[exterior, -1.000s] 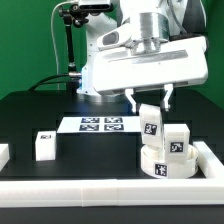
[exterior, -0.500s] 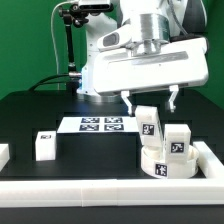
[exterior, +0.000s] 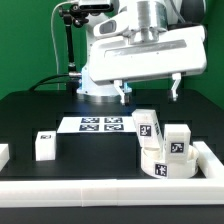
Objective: Assemble stool
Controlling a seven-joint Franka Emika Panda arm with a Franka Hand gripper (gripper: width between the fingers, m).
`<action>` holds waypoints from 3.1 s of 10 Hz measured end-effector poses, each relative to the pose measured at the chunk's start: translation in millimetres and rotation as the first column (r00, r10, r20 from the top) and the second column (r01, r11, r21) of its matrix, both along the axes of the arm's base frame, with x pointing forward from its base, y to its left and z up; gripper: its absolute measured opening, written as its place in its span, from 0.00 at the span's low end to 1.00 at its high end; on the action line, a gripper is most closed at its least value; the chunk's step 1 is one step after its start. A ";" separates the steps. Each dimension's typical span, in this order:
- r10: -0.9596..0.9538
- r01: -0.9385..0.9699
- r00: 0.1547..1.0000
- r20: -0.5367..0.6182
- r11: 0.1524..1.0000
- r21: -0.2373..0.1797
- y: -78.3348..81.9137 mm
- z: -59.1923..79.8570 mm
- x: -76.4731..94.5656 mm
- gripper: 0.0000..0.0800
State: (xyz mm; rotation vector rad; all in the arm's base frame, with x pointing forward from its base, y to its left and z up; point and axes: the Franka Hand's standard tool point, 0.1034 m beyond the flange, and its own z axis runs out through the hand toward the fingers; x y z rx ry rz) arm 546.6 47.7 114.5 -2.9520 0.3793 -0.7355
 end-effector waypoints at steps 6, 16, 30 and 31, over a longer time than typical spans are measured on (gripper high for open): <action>0.012 -0.011 0.998 -0.067 1.000 0.026 -0.7 13.9 5.4 0.81; 0.164 -0.095 0.866 -0.473 0.981 0.166 -2.6 5.3 2.3 0.81; 0.848 -0.925 0.341 -0.406 0.379 0.013 -4.6 6.1 10.9 0.81; 0.846 -0.924 0.349 -0.404 0.383 0.003 -3.7 4.3 11.6 0.81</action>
Offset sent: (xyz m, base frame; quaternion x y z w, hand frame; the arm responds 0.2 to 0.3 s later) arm 0.0092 -0.0029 -0.0005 0.0034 -0.0347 0.0139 0.9993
